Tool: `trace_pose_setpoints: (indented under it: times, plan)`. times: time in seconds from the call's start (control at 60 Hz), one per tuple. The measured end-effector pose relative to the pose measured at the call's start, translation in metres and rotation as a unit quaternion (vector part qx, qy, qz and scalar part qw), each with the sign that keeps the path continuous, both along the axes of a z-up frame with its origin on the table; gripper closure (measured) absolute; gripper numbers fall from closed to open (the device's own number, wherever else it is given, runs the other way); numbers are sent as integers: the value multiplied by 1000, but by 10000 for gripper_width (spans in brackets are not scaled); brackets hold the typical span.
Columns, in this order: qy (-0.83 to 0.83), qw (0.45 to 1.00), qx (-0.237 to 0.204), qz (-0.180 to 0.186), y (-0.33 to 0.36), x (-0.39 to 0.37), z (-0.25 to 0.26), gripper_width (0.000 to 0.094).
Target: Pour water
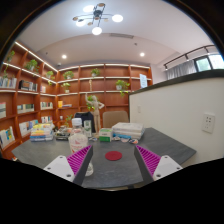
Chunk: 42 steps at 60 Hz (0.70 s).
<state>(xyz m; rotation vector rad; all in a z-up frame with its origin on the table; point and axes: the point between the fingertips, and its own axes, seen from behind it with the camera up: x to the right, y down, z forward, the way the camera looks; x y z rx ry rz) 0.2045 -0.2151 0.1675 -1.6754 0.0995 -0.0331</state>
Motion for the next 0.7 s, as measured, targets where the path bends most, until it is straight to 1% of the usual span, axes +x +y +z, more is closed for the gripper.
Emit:
trace_pose_setpoints:
  times: [0.033,0.1,0.117,0.15,0.25,0.367,0.45,0.533,0.6,0.7]
  plan:
    - [4,1000,1,12,-1,-12,-2,53]
    - [9,999,0,34,-1,-36,-21,51]
    - [8,999,-3,41,10,-37,-3,52]
    - [6,999,-4,54,7,-52,-31,53]
    - [-11,996,-17,85,22,-87,-56,47]
    - [-22,995,-18,92,50,-108,-68,50]
    - [-19,996,-12,91,73,-113,-67,51]
    - [-22,996,-17,89,94,-113,-68,55]
    - [-21,995,-17,92,108,-113,-64,113]
    - [-28,995,-17,95,121,-113,-61,273]
